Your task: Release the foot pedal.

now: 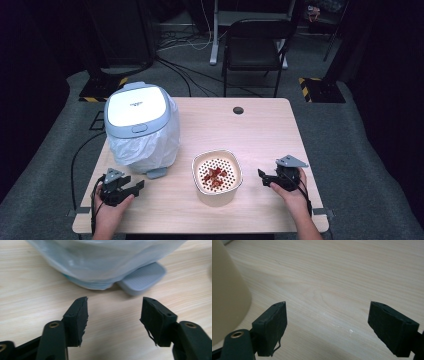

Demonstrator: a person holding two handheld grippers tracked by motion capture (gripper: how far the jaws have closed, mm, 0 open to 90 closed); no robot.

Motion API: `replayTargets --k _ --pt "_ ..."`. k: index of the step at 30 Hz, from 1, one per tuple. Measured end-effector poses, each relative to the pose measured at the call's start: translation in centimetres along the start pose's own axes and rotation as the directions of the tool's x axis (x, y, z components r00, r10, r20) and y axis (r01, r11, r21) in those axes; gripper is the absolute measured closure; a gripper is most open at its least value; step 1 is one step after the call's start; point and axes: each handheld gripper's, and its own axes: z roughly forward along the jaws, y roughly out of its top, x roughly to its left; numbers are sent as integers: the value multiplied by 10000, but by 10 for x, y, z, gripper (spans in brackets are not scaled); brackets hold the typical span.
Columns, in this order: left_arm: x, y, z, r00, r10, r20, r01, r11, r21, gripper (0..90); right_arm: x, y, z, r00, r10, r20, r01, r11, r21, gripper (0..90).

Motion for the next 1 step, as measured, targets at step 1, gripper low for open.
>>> replayTargets --k 1 --pt "1 -1 1 10000 14 -52 -14 9999 101 381 -1 -3 3 9999 -52 107 51 10000 57 153"
